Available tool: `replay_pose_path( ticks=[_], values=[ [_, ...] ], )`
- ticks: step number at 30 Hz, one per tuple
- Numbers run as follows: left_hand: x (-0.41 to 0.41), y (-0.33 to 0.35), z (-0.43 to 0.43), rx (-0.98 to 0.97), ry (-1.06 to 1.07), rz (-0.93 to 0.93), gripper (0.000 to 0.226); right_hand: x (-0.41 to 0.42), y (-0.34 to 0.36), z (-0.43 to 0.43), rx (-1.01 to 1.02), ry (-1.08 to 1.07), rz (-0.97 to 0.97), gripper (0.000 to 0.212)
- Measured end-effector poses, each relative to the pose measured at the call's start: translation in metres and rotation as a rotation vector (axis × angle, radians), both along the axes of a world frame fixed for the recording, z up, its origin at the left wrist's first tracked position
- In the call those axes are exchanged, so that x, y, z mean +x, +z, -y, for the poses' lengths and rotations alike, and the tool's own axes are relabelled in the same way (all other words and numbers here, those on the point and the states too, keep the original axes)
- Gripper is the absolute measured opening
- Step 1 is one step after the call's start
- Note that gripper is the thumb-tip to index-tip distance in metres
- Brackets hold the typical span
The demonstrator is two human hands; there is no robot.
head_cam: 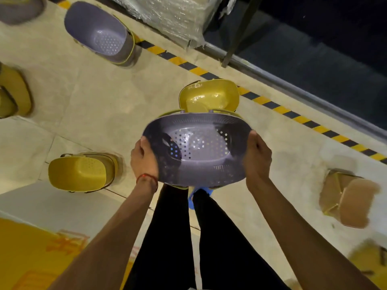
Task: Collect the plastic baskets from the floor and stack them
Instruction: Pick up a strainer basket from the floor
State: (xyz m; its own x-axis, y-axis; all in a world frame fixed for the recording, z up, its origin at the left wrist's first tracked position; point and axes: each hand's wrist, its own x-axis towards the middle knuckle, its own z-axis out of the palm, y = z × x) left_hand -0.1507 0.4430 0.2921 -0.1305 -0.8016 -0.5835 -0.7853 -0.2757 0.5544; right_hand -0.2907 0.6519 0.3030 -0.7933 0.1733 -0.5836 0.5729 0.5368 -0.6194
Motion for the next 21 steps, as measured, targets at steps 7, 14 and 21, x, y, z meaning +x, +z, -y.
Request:
replay_pose_path(
  ticks=[7,14,21],
  values=[
    [-0.04,-0.013,-0.004,0.111,0.195,-0.027,0.053,-0.042,-0.013,0.003,-0.01,-0.013,0.063,0.04],
    [-0.086,-0.04,0.008,0.169,0.209,0.026,0.054,-0.103,-0.039,0.026,0.124,0.125,0.055,0.047],
    [-0.137,-0.086,0.019,0.139,0.213,0.032,0.055,-0.155,-0.089,0.044,0.116,0.118,0.09,0.036]
  ],
)
